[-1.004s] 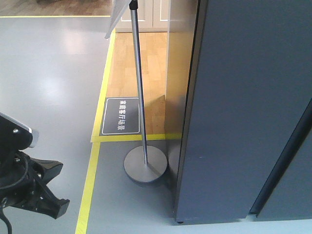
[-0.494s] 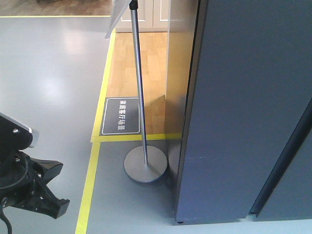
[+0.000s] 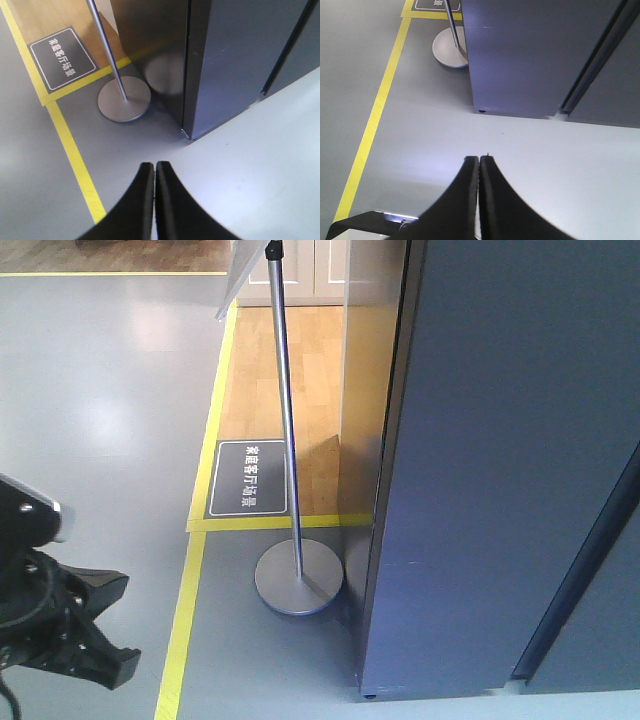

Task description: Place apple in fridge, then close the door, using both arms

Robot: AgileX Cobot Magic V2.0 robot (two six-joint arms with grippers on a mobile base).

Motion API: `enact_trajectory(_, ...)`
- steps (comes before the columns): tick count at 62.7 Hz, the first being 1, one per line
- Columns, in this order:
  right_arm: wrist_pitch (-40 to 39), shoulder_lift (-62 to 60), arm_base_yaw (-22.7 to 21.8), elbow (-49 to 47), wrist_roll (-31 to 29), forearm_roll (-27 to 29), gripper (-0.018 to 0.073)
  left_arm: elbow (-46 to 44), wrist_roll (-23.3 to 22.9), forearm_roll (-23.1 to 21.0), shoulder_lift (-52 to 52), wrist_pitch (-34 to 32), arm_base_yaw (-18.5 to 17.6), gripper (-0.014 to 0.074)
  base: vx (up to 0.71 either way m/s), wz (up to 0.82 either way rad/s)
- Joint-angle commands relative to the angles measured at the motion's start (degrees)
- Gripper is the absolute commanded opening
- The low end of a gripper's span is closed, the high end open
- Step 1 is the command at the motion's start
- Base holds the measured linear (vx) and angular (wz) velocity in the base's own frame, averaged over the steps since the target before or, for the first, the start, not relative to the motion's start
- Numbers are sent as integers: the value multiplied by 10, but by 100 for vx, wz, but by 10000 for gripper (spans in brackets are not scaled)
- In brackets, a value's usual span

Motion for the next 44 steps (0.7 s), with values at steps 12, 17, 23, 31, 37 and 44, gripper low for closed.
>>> enact_trajectory(12,-28,8,-2,-14,-1,3,-4,66,100,-138,-126,-125,123,-6,0,0)
enact_trajectory(17,-28,8,-2,-14,-1,3,-4,115,120,-166,-184,-171,172,-6,0,0)
enact_trajectory(23,-28,8,-2,-14,-1,3,-4,176,120,-167,-270,-217,219,-6,0,0)
enact_trajectory(31,-28,8,-2,-14,-1,3,-4,243,120,-161,-373,-250,271,-6,0,0)
enact_trajectory(37,-28,8,-2,-14,-1,3,-4,284,120,-161,-440,-252,311,-6,0,0)
enact_trajectory(44,-28,8,-2,-14,-1,3,-4,318,120,-162,-512,-252,353,-6,0,0)
